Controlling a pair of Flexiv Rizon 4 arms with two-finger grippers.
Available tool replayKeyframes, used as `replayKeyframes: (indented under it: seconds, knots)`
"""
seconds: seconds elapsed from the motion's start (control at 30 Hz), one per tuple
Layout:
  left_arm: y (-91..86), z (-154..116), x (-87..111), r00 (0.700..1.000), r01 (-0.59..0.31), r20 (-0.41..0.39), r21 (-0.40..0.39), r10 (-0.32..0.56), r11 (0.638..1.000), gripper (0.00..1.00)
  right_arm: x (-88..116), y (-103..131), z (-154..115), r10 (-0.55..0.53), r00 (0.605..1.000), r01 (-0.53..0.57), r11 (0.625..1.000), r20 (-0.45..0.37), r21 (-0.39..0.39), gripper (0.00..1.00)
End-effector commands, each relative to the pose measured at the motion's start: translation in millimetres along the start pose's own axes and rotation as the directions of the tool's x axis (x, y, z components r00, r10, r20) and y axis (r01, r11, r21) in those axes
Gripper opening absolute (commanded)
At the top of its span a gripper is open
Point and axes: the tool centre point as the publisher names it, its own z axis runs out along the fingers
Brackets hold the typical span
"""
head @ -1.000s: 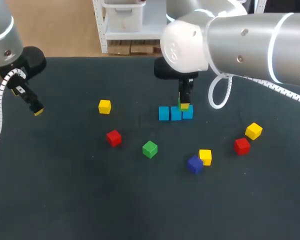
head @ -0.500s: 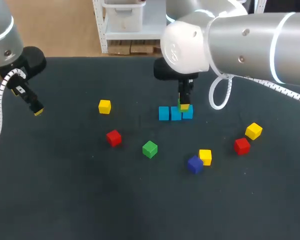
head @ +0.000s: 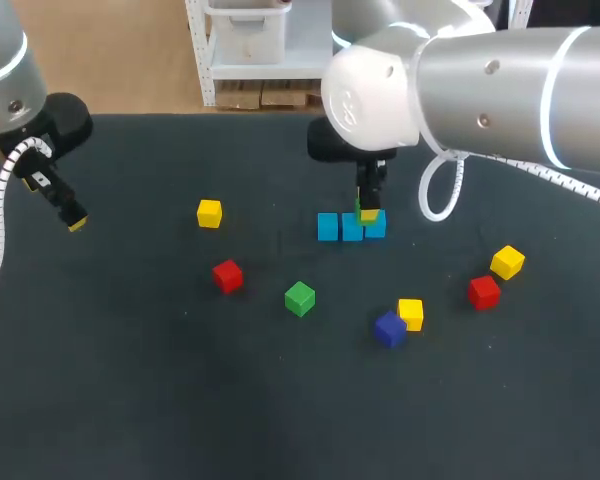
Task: Place the blue cubes, place green cubes on the blue cubes, place the yellow cubes on the green cubes, then place the red cubes on the yellow cubes, and place purple cube on the red cubes.
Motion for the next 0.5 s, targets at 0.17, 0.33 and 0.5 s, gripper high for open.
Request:
replayKeyframes:
  seconds: [0.17,0.33,0.5]
  knots:
    - [0.4,-0.1,-0.7,1.0,0.001,-0.002,0.0,-0.001,1.0,1.0,0.1,3.7,0.9,-0.015,1.0,0.015,1.0,-0.001,0.017,0.32]
    - [0.4,-0.1,-0.7,1.0,0.001,-0.002,0.0,-0.001,1.0,1.0,-0.3,4.3,0.6,-0.021,1.0,0.021,1.0,0.0,0.015,0.47]
    - [0.4,-0.1,-0.7,1.0,0.001,-0.002,0.0,-0.001,1.0,1.0,-0.3,4.6,0.8,-0.026,1.0,0.026,1.0,-0.003,0.015,1.0]
